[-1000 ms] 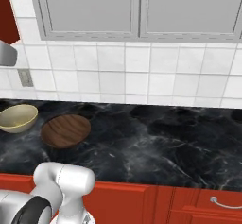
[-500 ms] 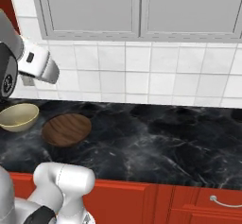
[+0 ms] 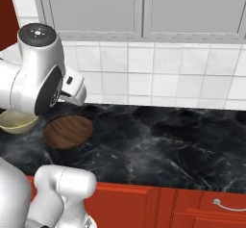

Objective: Open the cabinet. Pick the bowls from the counter and place them in the cabinet. Then close the cabinet.

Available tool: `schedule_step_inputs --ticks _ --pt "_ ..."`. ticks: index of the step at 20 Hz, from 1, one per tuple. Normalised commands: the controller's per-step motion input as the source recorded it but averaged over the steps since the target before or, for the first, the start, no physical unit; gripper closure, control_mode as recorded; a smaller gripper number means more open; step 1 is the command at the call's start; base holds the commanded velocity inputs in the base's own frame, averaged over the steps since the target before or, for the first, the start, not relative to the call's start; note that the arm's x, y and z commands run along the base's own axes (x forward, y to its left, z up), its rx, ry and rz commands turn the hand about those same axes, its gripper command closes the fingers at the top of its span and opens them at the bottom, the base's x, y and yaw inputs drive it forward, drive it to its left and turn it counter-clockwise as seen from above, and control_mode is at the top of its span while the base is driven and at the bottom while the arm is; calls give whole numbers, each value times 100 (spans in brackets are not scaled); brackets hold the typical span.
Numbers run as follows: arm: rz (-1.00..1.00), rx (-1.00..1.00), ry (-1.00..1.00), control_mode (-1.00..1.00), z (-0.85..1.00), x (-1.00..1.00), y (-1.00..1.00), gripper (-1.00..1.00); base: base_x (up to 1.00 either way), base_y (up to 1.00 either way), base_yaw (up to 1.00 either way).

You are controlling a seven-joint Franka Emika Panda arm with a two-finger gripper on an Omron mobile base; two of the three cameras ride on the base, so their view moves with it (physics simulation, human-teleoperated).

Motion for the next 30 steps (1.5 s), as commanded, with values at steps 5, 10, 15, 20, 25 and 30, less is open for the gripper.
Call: schedule_step_inputs --ticks 5,10,15,20,25,30 --pt "0 3 7 -100 -51 48 -4 -100 0 0 0" --pt "0 4 20 -100 -74 47 0 -100 0 0 0" --pt "0 1 31 -100 -68 43 0 -100 0 0 0" --pt "0 5 10 -100 -41 54 0 -100 0 0 0" --pt "0 3 0 -100 -35 40 0 -100 0 0 0" --pt "0 0 0 -100 -39 21 0 -100 0 0 0"
